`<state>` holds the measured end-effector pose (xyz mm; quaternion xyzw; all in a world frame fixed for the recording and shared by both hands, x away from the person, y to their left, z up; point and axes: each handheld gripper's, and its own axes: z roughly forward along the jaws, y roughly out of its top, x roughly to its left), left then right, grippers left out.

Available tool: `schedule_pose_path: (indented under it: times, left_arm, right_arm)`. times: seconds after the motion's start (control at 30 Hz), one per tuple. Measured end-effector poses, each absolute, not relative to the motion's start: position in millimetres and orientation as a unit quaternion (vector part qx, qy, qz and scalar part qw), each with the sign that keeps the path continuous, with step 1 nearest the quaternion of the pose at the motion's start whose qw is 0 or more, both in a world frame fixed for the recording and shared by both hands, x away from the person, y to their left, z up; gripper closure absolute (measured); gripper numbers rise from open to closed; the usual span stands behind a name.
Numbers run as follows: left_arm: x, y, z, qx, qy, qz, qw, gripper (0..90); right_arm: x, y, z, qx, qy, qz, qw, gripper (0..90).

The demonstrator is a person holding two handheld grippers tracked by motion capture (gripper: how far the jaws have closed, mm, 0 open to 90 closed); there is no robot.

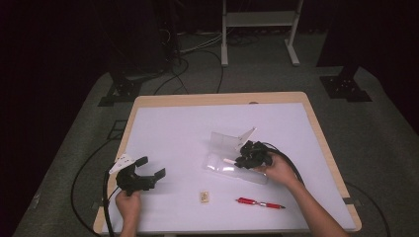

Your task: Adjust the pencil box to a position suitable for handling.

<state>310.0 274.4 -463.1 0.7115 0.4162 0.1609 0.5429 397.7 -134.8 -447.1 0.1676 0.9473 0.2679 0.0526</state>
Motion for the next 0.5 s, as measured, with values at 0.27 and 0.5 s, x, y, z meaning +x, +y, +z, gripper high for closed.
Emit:
schedule_pose_path:
  times: [0.27,0.5]
  left_arm:
    - [309.9,274.4,-463.1,0.712,0.416,0.161,0.542,0.1]
    - [309.8,274.2,-463.1,0.712,0.416,0.161,0.542,0.1]
  right_arm:
    - [395.4,-135.5,-443.7,0.167,0.946,0.273,0.053,76.3]
    - [392.3,-140.7,-436.1,0.172,0.942,0.285,0.052,75.4]
